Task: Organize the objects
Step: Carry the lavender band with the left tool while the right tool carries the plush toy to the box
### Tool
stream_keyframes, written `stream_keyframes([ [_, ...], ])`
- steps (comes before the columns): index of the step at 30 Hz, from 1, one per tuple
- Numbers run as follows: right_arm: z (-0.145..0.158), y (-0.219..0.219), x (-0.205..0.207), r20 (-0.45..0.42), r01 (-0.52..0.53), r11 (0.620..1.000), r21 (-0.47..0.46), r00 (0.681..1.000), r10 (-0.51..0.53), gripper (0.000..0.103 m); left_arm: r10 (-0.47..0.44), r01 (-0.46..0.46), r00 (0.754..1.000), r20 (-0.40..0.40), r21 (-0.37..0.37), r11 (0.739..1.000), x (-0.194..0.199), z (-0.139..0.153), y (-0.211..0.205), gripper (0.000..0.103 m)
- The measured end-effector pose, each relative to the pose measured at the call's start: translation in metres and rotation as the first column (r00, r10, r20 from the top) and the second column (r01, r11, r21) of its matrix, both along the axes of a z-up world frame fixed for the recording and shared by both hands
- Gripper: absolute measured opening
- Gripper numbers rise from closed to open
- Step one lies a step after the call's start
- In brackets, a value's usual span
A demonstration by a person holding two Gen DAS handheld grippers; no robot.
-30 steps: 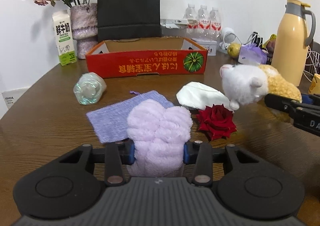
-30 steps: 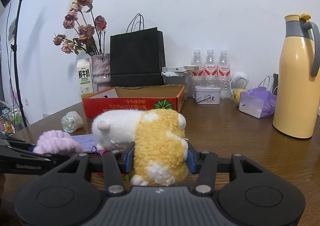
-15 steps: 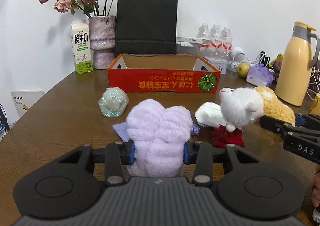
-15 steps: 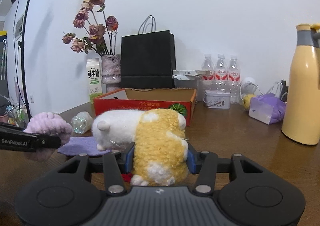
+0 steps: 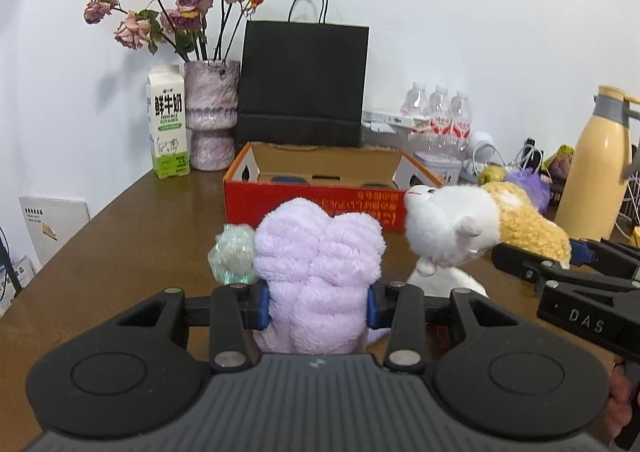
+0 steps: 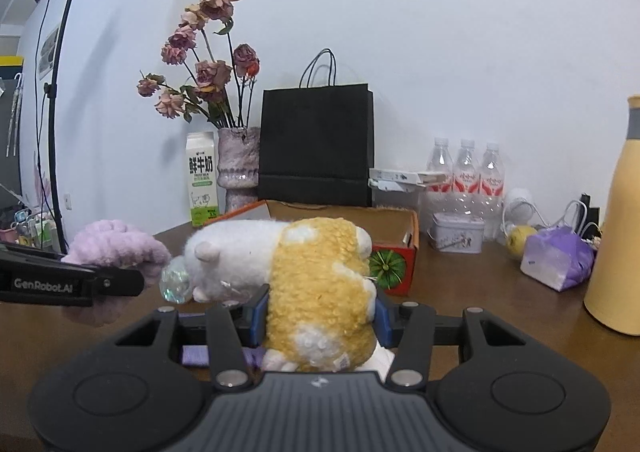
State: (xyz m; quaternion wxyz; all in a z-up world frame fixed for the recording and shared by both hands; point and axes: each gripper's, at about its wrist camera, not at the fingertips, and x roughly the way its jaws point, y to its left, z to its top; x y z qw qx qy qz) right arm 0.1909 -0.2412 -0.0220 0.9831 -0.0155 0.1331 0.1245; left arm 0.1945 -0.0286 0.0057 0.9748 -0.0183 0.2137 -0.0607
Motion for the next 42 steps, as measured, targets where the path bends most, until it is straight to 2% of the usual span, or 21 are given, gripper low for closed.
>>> stream_keyframes([
  [11,0.029,0.024,0.055,0.021,0.017,1.0,0.02,1.0,-0.017,0.049,0.003,0.0,0.998,0.059,-0.048,0.999,0.051,0.029,-0.003,0.041],
  [21,0.046,0.036,0.113,0.047,0.029,0.999,0.026,0.998,-0.03,0.049,0.048,-0.04,0.995,0.086,-0.091,0.995,0.113,0.045,-0.003,0.041],
  [30,0.056,0.043,0.166,0.059,0.026,0.999,0.029,0.998,-0.028,0.048,0.076,-0.067,0.993,0.088,-0.101,0.993,0.17,0.049,-0.006,0.041],
  [42,0.057,0.039,0.228,0.056,0.045,0.999,0.03,0.997,-0.046,0.047,0.063,-0.055,0.995,0.076,-0.1,0.993,0.235,0.046,-0.017,0.04],
])
